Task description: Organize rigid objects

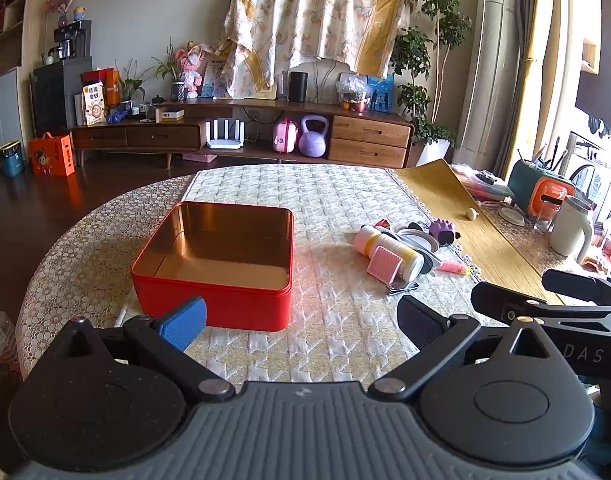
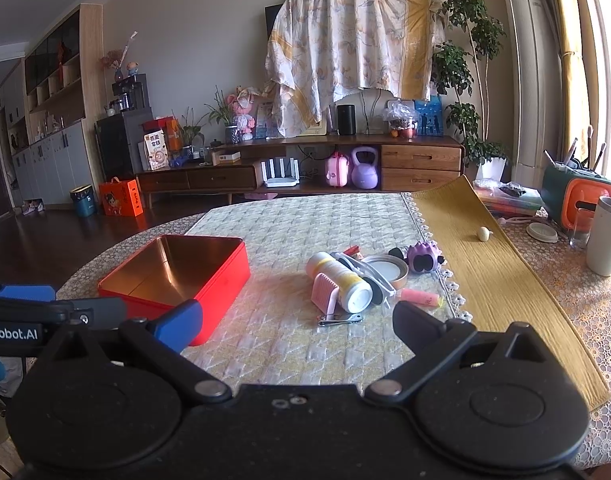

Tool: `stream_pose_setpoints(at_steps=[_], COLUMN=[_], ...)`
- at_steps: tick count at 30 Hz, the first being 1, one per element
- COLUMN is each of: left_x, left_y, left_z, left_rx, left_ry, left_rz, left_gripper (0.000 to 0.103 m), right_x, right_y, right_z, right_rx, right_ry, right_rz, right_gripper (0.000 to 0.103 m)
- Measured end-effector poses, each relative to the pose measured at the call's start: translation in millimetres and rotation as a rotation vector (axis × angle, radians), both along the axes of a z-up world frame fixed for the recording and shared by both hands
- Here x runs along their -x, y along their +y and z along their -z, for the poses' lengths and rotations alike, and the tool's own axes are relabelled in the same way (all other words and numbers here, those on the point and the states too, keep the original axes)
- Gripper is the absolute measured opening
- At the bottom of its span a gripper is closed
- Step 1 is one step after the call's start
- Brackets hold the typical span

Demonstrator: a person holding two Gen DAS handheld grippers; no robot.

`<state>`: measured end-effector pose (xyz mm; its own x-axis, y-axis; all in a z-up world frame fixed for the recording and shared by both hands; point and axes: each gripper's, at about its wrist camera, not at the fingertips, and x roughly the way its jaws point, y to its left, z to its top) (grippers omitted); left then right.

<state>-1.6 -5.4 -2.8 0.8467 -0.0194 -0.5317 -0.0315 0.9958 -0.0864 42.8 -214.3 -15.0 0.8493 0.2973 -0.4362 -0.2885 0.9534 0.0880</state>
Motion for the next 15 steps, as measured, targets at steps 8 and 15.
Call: stream_pose_setpoints(at_steps=[8,15], left_x=[0.2,-4.6], left_y=[-0.5,-2.5], left_z=[2.3,10.3], left_rx=[0.001,-0.002], left_ry=[0.004,0.020], left_rz=[-0.001,0.005], left_gripper=[0.102,0.102], right_x=[-0.3,-4.0], right_y=[-0.1,-1.5], right_z=[1.9,6.6], right_rx=[-0.001,-0.003], right_ry=[0.004,0.018], right_rz=[0.001,0.003], right_gripper=[0.101,0.101])
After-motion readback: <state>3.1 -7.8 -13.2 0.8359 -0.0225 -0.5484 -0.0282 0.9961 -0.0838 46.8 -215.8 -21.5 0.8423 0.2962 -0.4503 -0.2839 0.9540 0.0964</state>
